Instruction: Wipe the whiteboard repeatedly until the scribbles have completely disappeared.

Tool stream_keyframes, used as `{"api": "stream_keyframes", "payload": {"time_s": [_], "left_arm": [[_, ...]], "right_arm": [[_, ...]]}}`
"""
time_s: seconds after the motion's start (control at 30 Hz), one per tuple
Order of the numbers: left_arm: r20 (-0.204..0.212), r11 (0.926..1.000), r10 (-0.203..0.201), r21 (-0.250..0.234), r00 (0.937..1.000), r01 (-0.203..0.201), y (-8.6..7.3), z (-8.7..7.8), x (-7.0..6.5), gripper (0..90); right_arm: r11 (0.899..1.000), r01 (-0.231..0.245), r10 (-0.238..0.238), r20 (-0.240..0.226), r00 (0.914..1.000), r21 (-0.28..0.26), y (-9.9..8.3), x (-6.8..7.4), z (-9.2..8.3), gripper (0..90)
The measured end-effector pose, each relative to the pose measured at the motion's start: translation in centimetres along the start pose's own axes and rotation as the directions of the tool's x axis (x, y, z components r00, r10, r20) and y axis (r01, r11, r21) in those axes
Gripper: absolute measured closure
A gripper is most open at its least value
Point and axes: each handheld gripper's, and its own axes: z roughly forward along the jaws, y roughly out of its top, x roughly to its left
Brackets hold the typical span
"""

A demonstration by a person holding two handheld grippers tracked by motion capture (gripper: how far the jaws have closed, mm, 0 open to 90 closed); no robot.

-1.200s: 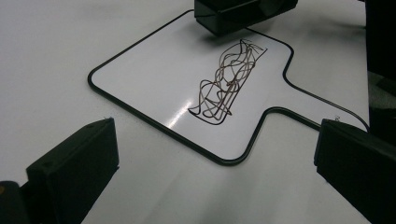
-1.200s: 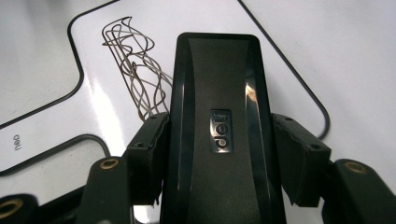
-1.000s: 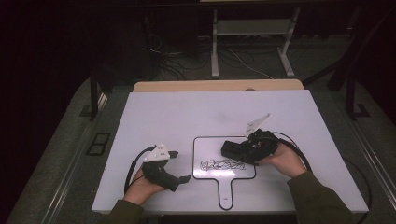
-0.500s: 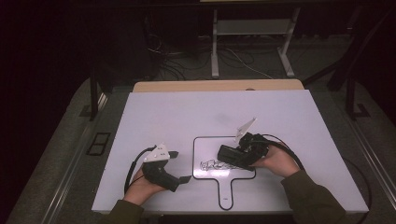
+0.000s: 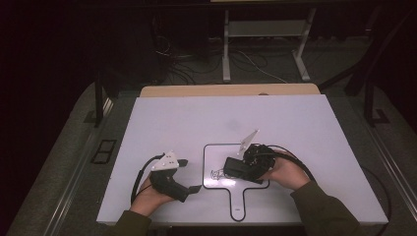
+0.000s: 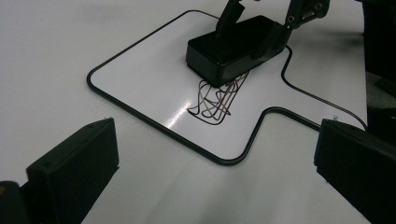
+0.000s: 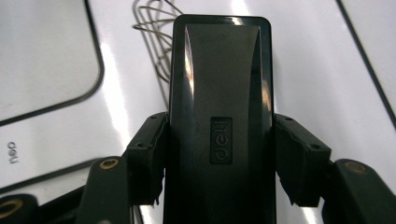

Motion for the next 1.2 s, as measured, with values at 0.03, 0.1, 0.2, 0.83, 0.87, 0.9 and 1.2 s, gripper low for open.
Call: {"api": "stream_keyframes", "payload": {"time_s": [0.03, 0.1, 0.2, 0.83, 0.87, 0.9, 1.2], "left_arm": [[0.000, 1.0000, 0.001, 0.001, 1.0000, -0.001, 0.0, 0.0, 0.0, 0.0], [0.001, 1.0000, 0.001, 0.000, 1.0000, -0.001, 0.0, 0.0, 0.0, 0.0], [0.001, 1.0000, 0.002, 0.001, 1.0000, -0.002, 0.0, 0.0, 0.0, 0.0], [0.002, 1.0000, 0.005, 0.005, 1.0000, -0.005, 0.0, 0.1, 0.1, 0.0], [0.001, 1.0000, 0.003, 0.004, 1.0000, -0.003, 0.0, 0.1, 0.0, 0.0], [0.001, 1.0000, 0.004, 0.004, 1.0000, -0.004, 0.0, 0.0, 0.0, 0.0], [0.002, 1.0000, 0.003, 0.003, 1.0000, -0.003, 0.0, 0.1, 0.0, 0.0]], "right_arm": [[1.000, 0.008, -0.008, -0.001, 1.0000, 0.004, 0.1, 0.2, 0.0, 39.1], [1.000, 0.009, -0.009, -0.001, 1.0000, 0.006, 0.3, 0.4, 0.1, 39.1], [1.000, 0.000, 0.000, -0.010, 0.9999, 0.008, 0.3, 0.3, 0.1, 39.1], [0.997, -0.074, 0.073, 0.064, 0.9953, 0.021, -0.6, -2.0, -0.4, 39.0], [0.997, -0.071, 0.069, 0.060, 0.9958, 0.021, -0.5, -1.8, -0.3, 39.0], [0.999, -0.050, 0.048, 0.054, 0.9974, 0.022, -0.2, -1.3, -0.2, 39.0], [0.999, 0.000, -0.002, 0.040, 0.9992, 0.038, 0.4, 0.3, 0.0, 39.0]]}}
